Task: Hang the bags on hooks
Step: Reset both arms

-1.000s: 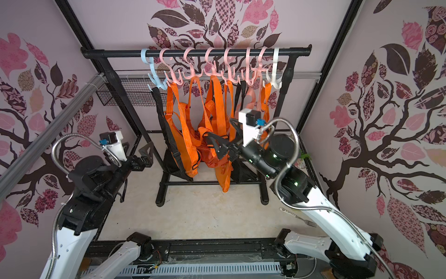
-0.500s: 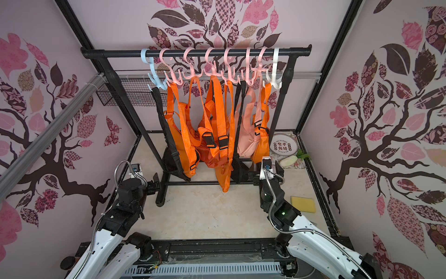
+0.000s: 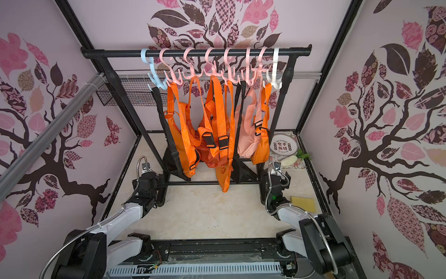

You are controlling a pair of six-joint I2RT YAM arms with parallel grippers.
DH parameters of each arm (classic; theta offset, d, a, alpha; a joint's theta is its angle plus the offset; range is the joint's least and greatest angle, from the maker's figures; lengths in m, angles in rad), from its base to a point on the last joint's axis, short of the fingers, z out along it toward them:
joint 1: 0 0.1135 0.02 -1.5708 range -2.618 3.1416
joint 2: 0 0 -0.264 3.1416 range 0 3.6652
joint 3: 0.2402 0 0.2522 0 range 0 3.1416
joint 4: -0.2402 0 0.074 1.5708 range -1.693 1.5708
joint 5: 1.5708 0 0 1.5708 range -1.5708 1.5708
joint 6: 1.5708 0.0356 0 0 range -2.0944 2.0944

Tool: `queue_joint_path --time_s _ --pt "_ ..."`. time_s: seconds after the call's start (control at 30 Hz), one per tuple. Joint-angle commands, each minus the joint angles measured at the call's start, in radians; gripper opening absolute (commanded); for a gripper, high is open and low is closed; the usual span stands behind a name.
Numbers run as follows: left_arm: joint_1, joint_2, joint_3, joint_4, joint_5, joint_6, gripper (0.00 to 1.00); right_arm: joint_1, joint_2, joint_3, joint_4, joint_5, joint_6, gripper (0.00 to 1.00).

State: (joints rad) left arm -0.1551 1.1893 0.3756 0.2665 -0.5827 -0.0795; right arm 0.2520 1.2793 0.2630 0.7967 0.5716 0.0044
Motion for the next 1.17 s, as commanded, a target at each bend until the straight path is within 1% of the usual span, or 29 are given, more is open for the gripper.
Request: queue_joint_path --time_s 0.0,0.03,0.1,0.13,0.17,0.2,0.23,0.27,0.3,0.4,0.47,0.5,0.53,0.57,0.6,0.63,0.7,0.77,0.87,0.93,1.13 --pt "0.036 0.101 -0.003 0.262 -0.023 0.005 0.98 -0.003 0.113 0.027 0.223 -0.043 -0.036 1.00" --pt "0.040 0.129 0.002 0.315 -0.031 0.003 0.98 -0.009 0.148 0.020 0.256 -0.024 -0.023 1.00" --pt "0.080 0.201 0.024 0.401 0.014 -0.031 0.98 -0.030 0.232 0.007 0.380 -0.024 -0.022 1.00" --pt "0.094 0.236 0.035 0.435 0.039 -0.039 0.98 -0.052 0.250 0.014 0.398 -0.059 -0.009 0.99" --pt "0.102 0.278 0.037 0.464 0.090 -0.032 0.98 -0.095 0.245 0.030 0.347 -0.137 0.026 0.99" --pt "0.115 0.339 0.041 0.545 0.152 -0.001 0.98 -0.162 0.238 0.048 0.272 -0.252 0.085 1.00" --pt "0.122 0.373 0.060 0.561 0.213 0.028 0.98 -0.200 0.257 0.033 0.285 -0.298 0.107 1.00" --pt "0.131 0.371 0.071 0.531 0.247 0.015 0.98 -0.202 0.289 -0.007 0.417 -0.299 0.091 1.00" --pt "0.142 0.366 0.070 0.516 0.262 0.005 0.98 -0.197 0.312 -0.012 0.474 -0.288 0.080 1.00" --pt "0.141 0.362 0.061 0.536 0.263 0.008 0.98 -0.192 0.278 0.007 0.389 -0.282 0.086 1.00" --pt "0.141 0.362 0.041 0.562 0.270 0.003 0.98 -0.191 0.261 0.004 0.366 -0.284 0.093 1.00" --pt "0.141 0.380 -0.002 0.641 0.263 -0.001 0.98 -0.191 0.265 0.008 0.361 -0.286 0.091 1.00" --pt "0.138 0.417 -0.017 0.741 0.257 0.022 0.98 -0.190 0.270 0.013 0.364 -0.280 0.086 1.00" --pt "0.122 0.409 -0.019 0.735 0.236 0.030 0.98 -0.189 0.271 0.005 0.378 -0.282 0.085 1.00" --pt "0.120 0.383 -0.010 0.663 0.232 0.016 0.98 -0.189 0.273 0.008 0.377 -0.279 0.083 1.00" --pt "0.120 0.379 -0.008 0.650 0.236 0.014 0.98 -0.189 0.272 0.007 0.378 -0.279 0.084 1.00" --pt "0.120 0.410 -0.026 0.754 0.235 0.035 0.98 -0.188 0.271 0.008 0.374 -0.280 0.085 1.00" --pt "0.108 0.392 -0.022 0.709 0.217 0.030 0.98 -0.188 0.270 0.008 0.372 -0.280 0.085 1.00" --pt "0.103 0.408 -0.032 0.764 0.216 0.047 0.98 -0.188 0.270 0.009 0.371 -0.280 0.085 1.00" --pt "0.103 0.400 -0.030 0.739 0.215 0.039 0.98 -0.189 0.274 0.015 0.361 -0.283 0.082 1.00" --pt "0.104 0.403 -0.031 0.751 0.217 0.043 0.98 -0.201 0.265 0.008 0.363 -0.310 0.089 1.00"
